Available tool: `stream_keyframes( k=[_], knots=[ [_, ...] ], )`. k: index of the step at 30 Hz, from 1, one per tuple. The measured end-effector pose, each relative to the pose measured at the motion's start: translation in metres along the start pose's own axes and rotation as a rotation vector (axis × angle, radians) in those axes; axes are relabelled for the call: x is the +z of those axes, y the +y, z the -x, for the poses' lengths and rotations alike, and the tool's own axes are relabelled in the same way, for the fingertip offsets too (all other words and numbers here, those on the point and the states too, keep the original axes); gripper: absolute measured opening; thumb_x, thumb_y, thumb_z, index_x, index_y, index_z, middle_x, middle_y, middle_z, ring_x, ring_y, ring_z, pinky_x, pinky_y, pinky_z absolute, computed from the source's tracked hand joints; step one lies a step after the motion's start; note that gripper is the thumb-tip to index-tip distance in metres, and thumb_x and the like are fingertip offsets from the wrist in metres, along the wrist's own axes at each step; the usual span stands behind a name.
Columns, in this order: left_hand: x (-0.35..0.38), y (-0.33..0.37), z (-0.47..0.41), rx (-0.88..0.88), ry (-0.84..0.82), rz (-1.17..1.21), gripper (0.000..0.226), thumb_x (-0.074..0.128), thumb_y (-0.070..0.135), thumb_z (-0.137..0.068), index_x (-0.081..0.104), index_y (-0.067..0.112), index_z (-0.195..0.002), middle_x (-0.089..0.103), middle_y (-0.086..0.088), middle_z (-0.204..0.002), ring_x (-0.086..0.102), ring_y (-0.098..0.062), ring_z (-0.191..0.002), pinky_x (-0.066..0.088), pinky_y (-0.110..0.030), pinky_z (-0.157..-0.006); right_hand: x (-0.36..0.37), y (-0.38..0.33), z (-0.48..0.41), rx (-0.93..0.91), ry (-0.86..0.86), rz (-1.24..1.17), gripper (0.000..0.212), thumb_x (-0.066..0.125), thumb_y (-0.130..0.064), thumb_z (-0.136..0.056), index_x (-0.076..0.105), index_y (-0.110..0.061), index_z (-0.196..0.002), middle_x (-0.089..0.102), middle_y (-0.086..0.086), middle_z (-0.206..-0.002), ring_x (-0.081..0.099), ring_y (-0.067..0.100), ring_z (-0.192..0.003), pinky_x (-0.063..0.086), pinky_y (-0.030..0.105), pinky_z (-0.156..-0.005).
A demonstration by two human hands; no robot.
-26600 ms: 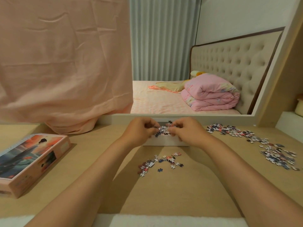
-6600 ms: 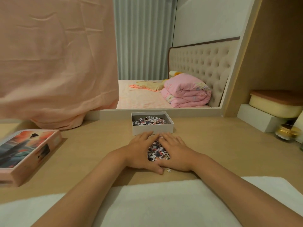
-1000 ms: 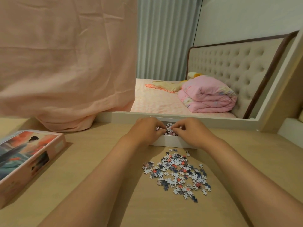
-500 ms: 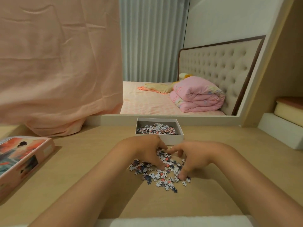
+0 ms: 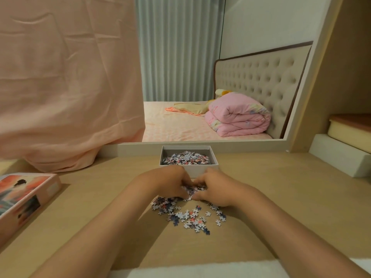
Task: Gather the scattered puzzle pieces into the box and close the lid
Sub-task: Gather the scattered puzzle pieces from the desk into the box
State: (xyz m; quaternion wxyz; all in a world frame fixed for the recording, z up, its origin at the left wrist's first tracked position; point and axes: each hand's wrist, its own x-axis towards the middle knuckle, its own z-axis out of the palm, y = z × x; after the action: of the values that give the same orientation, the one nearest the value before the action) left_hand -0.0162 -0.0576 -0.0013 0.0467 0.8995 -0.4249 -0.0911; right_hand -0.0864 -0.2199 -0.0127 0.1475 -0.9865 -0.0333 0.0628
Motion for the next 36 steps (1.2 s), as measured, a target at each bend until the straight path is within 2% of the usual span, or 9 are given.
stream_keyframes(
  k=[3, 7, 11, 15, 21, 26, 28, 32, 36],
  knots=[
    [0.004, -0.002, -0.004, -0.019, 0.061, 0.047, 0.024, 0.070, 0.034, -0.085, 0.071, 0.028, -0.109, 0.068, 0.004, -0.099, 0.062, -0.019, -0.088, 0.054, -0.034, -0.080, 0.003, -0.002, -0.002, 0.001, 0.058, -0.102, 0.026, 0.073, -0.036, -0.088, 0.073, -0.024, -0.110, 0.068, 0.000, -0.096, 0.063, 0.019, -0.088, 0.052, 0.032, -0.079],
    [0.007, -0.007, -0.007, -0.033, 0.119, 0.097, 0.021, 0.074, 0.033, -0.083, 0.071, 0.019, -0.098, 0.070, 0.000, -0.092, 0.064, -0.022, -0.085, 0.055, -0.039, -0.079, 0.005, -0.003, -0.004, 0.029, 0.130, -0.140, 0.021, 0.075, -0.031, -0.087, 0.074, -0.020, -0.104, 0.068, -0.002, -0.092, 0.062, 0.014, -0.080, 0.047, 0.025, -0.067],
    [0.004, -0.013, -0.007, -0.038, 0.161, 0.210, 0.018, 0.078, 0.032, -0.080, 0.068, 0.020, -0.090, 0.066, 0.001, -0.078, 0.062, -0.017, -0.067, 0.048, -0.029, -0.060, 0.002, 0.001, -0.005, 0.057, 0.225, -0.260, 0.014, 0.076, -0.022, -0.086, 0.077, -0.022, -0.100, 0.064, -0.012, -0.079, 0.057, 0.003, -0.064, 0.040, 0.015, -0.058],
    [-0.003, -0.020, -0.008, -0.033, 0.233, 0.358, 0.018, 0.079, 0.030, -0.080, 0.069, 0.017, -0.088, 0.069, -0.001, -0.070, 0.065, -0.016, -0.060, 0.053, -0.036, -0.066, -0.006, 0.001, -0.006, 0.078, 0.293, -0.495, 0.009, 0.078, -0.011, -0.083, 0.077, -0.017, -0.089, 0.071, 0.002, -0.070, 0.062, 0.015, -0.052, 0.050, 0.024, -0.046],
    [-0.014, -0.036, -0.020, -0.028, 0.501, 0.595, 0.014, 0.079, 0.023, -0.081, 0.074, 0.017, -0.092, 0.072, -0.004, -0.077, 0.066, -0.015, -0.063, 0.058, -0.037, -0.067, -0.031, -0.005, -0.033, 0.069, 0.435, -0.644, 0.005, 0.077, -0.007, -0.084, 0.076, -0.012, -0.086, 0.074, 0.011, -0.077, 0.066, 0.019, -0.055, 0.055, 0.024, -0.051],
    [-0.013, -0.044, -0.035, -0.077, 0.740, 0.563, 0.012, 0.076, 0.022, -0.084, 0.075, 0.019, -0.096, 0.069, 0.008, -0.080, 0.056, -0.002, -0.064, 0.043, -0.021, -0.061, -0.037, -0.013, -0.068, 0.018, 0.569, -0.533, 0.014, 0.074, -0.010, -0.085, 0.075, -0.022, -0.078, 0.069, -0.002, -0.064, 0.062, 0.012, -0.049, 0.047, 0.020, -0.050],
    [-0.007, -0.050, -0.038, -0.090, 0.725, 0.541, 0.018, 0.072, 0.021, -0.087, 0.073, 0.020, -0.105, 0.069, 0.008, -0.088, 0.060, -0.003, -0.073, 0.047, -0.022, -0.067, -0.033, -0.015, -0.079, 0.006, 0.574, -0.495, 0.012, 0.070, -0.013, -0.089, 0.078, -0.022, -0.088, 0.069, -0.007, -0.070, 0.061, 0.009, -0.057, 0.044, 0.018, -0.054],
    [0.003, -0.064, -0.037, -0.072, 0.563, 0.455, 0.043, 0.070, 0.027, -0.089, 0.062, 0.022, -0.131, 0.068, 0.004, -0.117, 0.062, -0.009, -0.100, 0.051, -0.032, -0.092, -0.019, -0.012, -0.087, -0.010, 0.501, -0.373, 0.023, 0.059, -0.022, -0.098, 0.076, -0.025, -0.113, 0.074, -0.004, -0.105, 0.064, 0.014, -0.094, 0.049, 0.029, -0.080],
    [-0.003, -0.066, -0.032, -0.063, 0.534, 0.402, 0.044, 0.068, 0.031, -0.090, 0.059, 0.023, -0.133, 0.063, 0.004, -0.128, 0.059, -0.011, -0.109, 0.049, -0.032, -0.096, -0.018, -0.003, -0.084, -0.023, 0.400, -0.272, 0.029, 0.054, -0.023, -0.097, 0.073, -0.031, -0.117, 0.074, -0.005, -0.106, 0.064, 0.013, -0.095, 0.049, 0.030, -0.082]
  ],
)
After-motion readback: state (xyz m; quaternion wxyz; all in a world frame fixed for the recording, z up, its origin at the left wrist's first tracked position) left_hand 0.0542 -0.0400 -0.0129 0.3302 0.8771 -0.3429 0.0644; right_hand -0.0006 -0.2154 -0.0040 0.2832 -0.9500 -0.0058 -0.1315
